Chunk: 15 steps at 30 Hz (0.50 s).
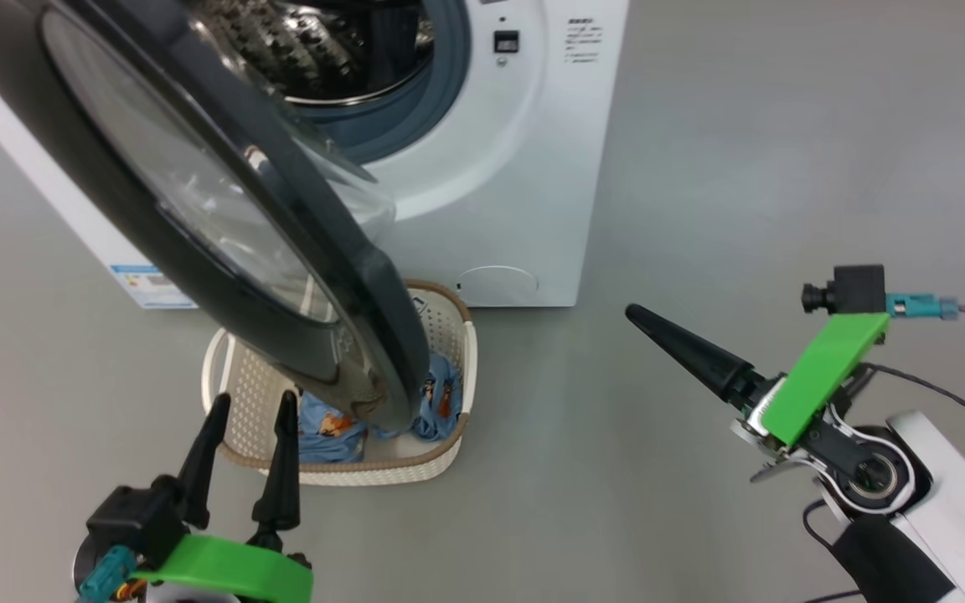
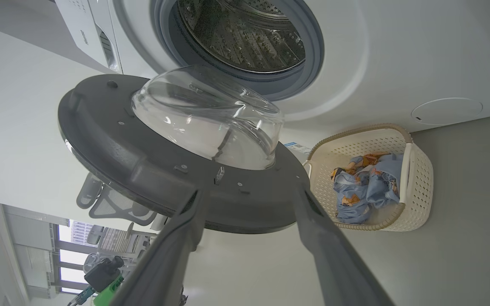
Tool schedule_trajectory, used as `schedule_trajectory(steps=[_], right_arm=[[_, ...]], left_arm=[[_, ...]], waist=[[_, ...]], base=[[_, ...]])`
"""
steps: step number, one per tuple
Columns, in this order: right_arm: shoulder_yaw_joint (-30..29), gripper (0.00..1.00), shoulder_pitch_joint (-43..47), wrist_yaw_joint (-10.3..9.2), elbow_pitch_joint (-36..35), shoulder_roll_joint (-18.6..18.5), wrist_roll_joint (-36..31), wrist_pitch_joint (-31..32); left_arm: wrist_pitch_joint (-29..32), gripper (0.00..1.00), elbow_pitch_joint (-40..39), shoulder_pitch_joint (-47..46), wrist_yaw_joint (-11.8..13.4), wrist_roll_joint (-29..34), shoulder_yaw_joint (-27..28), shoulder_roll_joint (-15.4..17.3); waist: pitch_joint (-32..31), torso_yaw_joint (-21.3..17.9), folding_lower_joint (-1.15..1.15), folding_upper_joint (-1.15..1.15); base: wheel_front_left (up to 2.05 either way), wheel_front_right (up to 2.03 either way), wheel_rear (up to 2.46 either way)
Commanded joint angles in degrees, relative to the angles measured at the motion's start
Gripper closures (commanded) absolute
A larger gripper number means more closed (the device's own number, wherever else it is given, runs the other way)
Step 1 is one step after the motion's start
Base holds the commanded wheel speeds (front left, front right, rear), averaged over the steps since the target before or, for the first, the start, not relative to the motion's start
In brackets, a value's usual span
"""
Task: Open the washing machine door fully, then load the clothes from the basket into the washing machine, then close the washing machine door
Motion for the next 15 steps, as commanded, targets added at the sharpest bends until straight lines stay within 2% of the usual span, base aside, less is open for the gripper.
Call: schedule_trajectory(steps=[1,10,15], right_arm=[[0.05,0.0,1.49,0.14,-1.73,-0.86,-0.37,-1.31],[0.79,0.0,5.41,0.14,-0.96,-3.27,-2.76,-6.57],[2.74,0.0,7.24,0.14,-0.08,-5.3,-5.47,-11.95]], left_arm=[[-0.37,0.0,-1.49,0.5,-0.14,0.49,2.33,1.07],[-0.37,0.0,-1.4,1.67,-0.14,0.45,3.28,1.49],[-0.37,0.0,-1.31,2.29,-0.14,0.55,3.66,1.48]], waist=[[-1.11,-1.51,0.0,0.0],[-1.97,-3.53,0.0,0.0],[-2.64,-4.22,0.0,0.0]], base=[[0.0,0.0,0.0],[0.0,0.0,0.0],[0.0,0.0,0.0]])
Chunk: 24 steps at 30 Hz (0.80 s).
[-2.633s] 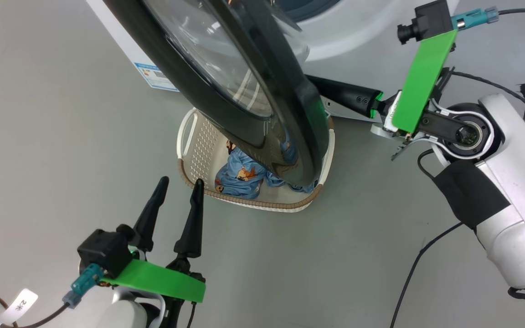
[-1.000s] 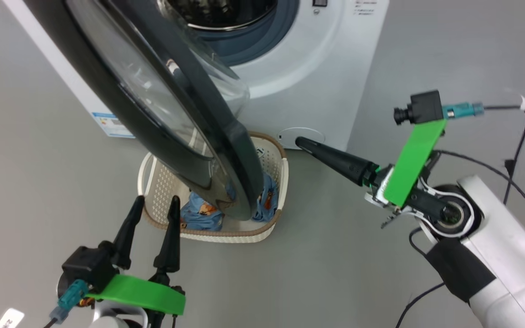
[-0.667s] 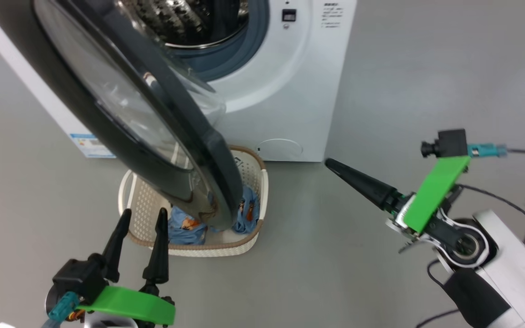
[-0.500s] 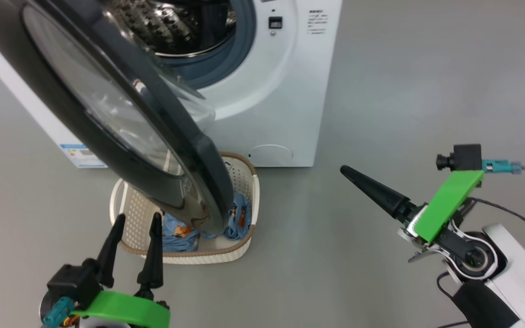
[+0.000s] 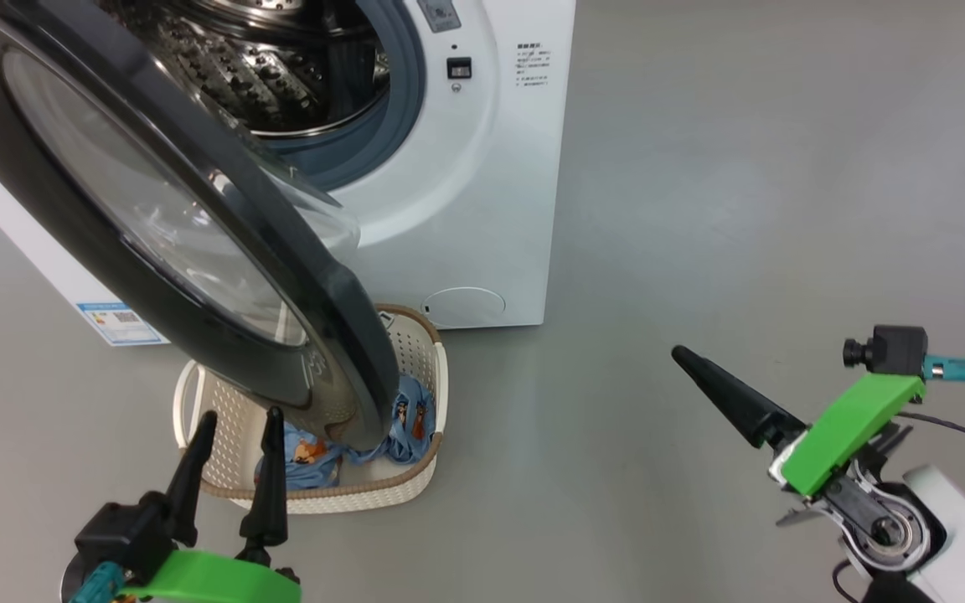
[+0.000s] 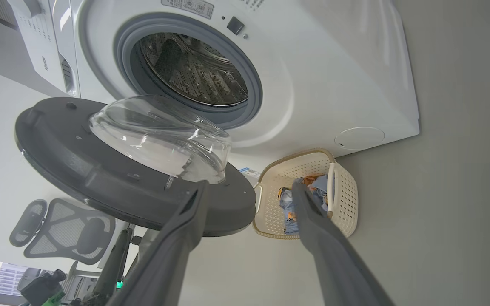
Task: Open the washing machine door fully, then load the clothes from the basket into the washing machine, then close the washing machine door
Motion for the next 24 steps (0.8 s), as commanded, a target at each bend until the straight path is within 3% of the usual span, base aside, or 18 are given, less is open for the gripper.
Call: schedule_trajectory(steps=[1,9,19,24], right_arm=[[1.74,0.0,1.38,0.14,-0.8,-1.79,-2.06,-2.06],[6.09,0.0,1.75,0.14,0.49,-4.07,-4.13,-8.14],[10.65,0.0,2.12,0.14,1.65,-7.18,-7.18,-21.85],[11.1,0.0,2.28,0.14,2.65,-7.94,-10.66,-24.57]], left_arm=[[-0.37,0.0,-1.26,0.03,-0.14,0.53,2.22,1.05],[-0.37,0.0,-1.44,0.55,-0.14,0.64,3.19,1.12],[-0.37,0.0,-1.43,0.51,-0.14,0.69,3.82,1.22],[-0.37,0.0,-1.38,0.71,-0.14,0.62,4.21,1.21]], waist=[[-0.33,-0.37,0.0,0.0],[-0.37,-1.41,0.0,0.0],[-0.2,-1.92,0.0,0.0],[-0.21,-2.05,0.0,0.0]], base=[[0.0,0.0,0.0],[0.0,0.0,0.0],[0.0,0.0,0.0],[0.0,0.0,0.0]])
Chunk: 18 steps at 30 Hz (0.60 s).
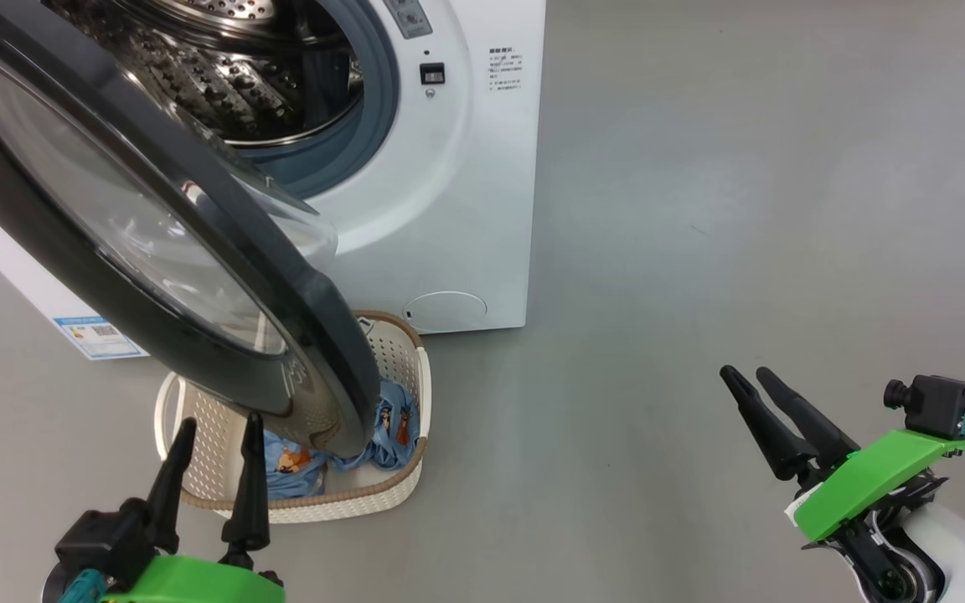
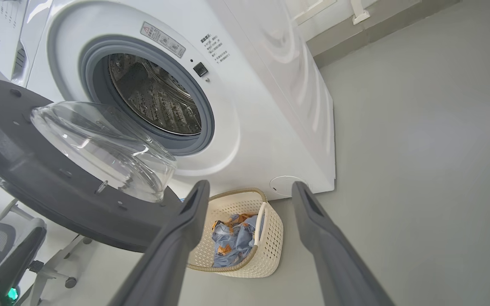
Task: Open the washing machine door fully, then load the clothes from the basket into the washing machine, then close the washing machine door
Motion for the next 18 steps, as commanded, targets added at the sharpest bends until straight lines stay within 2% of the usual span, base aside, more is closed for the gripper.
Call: schedule_trajectory(steps=[1,8,18], right_arm=[[-0.48,0.0,1.51,0.13,-0.71,-1.34,-2.11,-0.84],[-12.07,0.0,5.4,0.13,-2.6,2.18,-14.18,-0.91],[-21.88,0.0,11.04,0.13,-5.42,6.67,-27.05,-0.92]], left_arm=[[-0.37,0.0,-1.4,-0.14,-0.14,0.21,2.12,1.07],[-0.37,0.0,-1.45,-0.3,-0.14,0.16,2.36,0.97],[-0.37,0.0,-1.28,-0.25,-0.14,0.25,2.72,0.79]], waist=[[0.02,-0.01,0.0,0.0],[0.36,0.28,0.0,0.0],[0.22,0.63,0.0,0.0]], base=[[0.0,0.0,0.0],[0.0,0.0,0.0],[0.0,0.0,0.0]])
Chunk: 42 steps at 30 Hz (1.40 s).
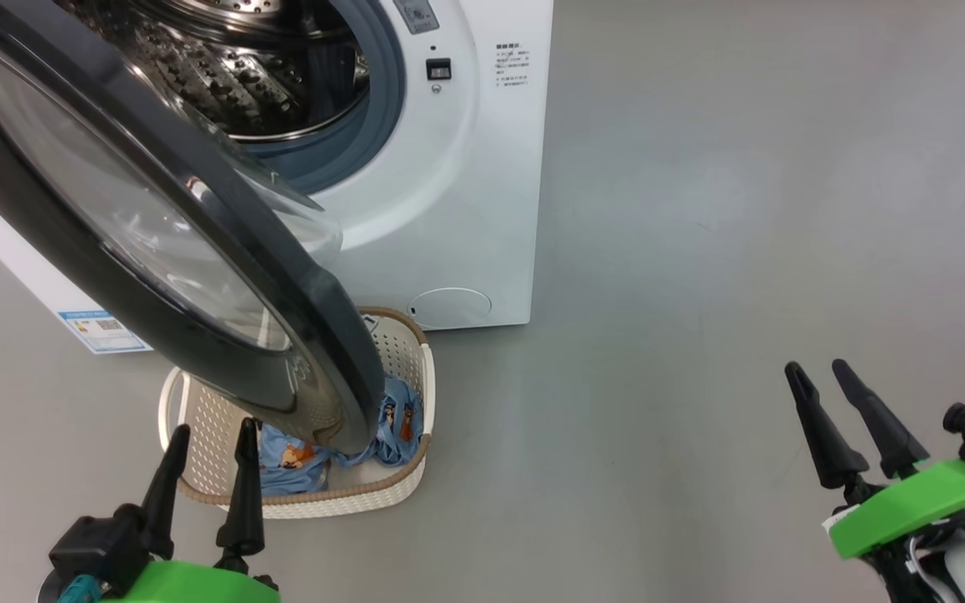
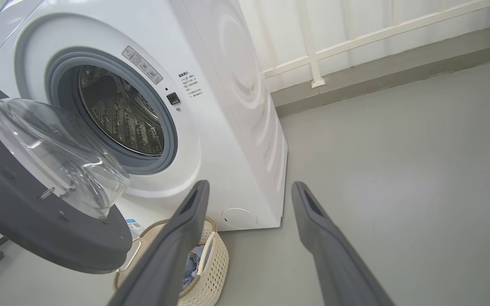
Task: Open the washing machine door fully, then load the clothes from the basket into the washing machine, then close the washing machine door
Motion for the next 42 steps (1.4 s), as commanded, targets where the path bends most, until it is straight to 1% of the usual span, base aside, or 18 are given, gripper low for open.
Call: schedule_trajectory(steps=[1,11,20,42], right_arm=[[0.01,0.0,1.43,0.13,-1.41,-0.1,-1.06,-0.75],[-1.3,0.0,3.61,0.13,-0.66,2.36,-5.3,-0.75],[-2.36,0.0,4.82,0.13,-0.34,3.72,-8.2,-0.75],[-2.04,0.0,5.65,0.13,-0.1,4.32,-10.74,-0.75]], left_arm=[[-0.38,0.0,-1.25,-0.89,-0.14,0.24,2.02,0.82],[-0.38,0.0,-0.99,-0.9,-0.14,0.18,2.18,0.67],[-0.38,0.0,-0.72,-0.42,-0.14,0.11,2.36,0.57],[-0.38,0.0,-0.29,-0.22,-0.14,-0.13,2.45,0.64]], waist=[[-0.07,0.04,0.0,0.0],[-0.34,0.18,0.0,0.0],[-0.92,0.12,0.0,0.0],[-1.6,0.1,0.0,0.0]], base=[[0.0,0.0,0.0],[0.0,0.0,0.0],[0.0,0.0,0.0],[0.0,0.0,0.0]])
